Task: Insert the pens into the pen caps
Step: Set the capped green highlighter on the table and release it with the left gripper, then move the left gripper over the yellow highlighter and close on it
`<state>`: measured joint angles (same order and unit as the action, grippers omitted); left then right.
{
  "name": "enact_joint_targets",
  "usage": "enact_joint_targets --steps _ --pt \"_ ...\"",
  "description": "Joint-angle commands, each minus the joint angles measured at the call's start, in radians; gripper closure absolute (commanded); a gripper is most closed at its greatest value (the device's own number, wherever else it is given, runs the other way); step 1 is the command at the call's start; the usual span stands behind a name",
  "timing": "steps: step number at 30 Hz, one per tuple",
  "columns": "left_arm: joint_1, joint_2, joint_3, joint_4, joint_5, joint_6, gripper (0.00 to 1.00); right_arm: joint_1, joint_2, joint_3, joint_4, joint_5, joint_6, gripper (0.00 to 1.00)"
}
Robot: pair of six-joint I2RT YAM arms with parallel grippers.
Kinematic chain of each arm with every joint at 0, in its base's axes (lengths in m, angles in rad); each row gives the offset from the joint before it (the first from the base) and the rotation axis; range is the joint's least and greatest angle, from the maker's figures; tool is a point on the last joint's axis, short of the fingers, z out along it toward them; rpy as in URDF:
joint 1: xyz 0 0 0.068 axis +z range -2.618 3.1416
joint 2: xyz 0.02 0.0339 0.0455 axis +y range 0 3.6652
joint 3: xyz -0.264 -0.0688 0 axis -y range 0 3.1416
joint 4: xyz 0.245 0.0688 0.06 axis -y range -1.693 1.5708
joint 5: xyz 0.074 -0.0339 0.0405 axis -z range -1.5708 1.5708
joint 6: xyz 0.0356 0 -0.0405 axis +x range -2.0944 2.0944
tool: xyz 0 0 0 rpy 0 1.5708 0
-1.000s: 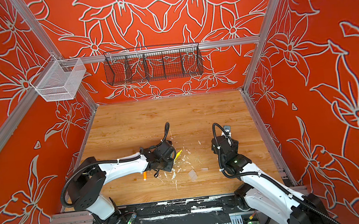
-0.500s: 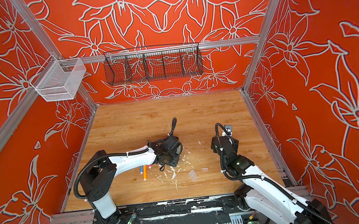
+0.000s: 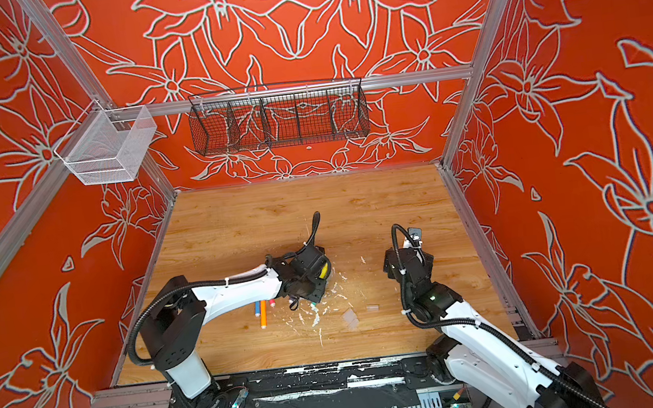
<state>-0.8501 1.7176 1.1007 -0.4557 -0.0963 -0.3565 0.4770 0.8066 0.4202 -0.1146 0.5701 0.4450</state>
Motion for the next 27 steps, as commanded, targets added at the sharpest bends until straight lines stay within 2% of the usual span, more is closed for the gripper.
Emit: enact_joint_targets --steps 1,5,10,17,27 --pt "0.012 -0.125 -0.039 0.000 -0.031 0.001 0.50 -0.006 -0.015 -0.021 0.008 0.000 -0.008 0.18" --pt "0.023 -0.140 -0.057 0.024 -0.016 0.012 0.54 -0.005 -0.003 -0.015 0.007 -0.003 -0.007 0.18" --pt "0.025 -0.018 0.048 -0.041 0.000 0.016 0.66 -0.005 -0.011 -0.019 0.003 -0.005 -0.007 0.18" --pt "0.025 0.057 0.065 -0.039 -0.054 -0.004 0.67 -0.006 0.000 -0.014 0.003 -0.006 -0.007 0.18" --pt "0.025 0.123 0.083 -0.041 -0.043 -0.001 0.72 -0.006 0.023 -0.006 0.007 -0.007 -0.005 0.19"
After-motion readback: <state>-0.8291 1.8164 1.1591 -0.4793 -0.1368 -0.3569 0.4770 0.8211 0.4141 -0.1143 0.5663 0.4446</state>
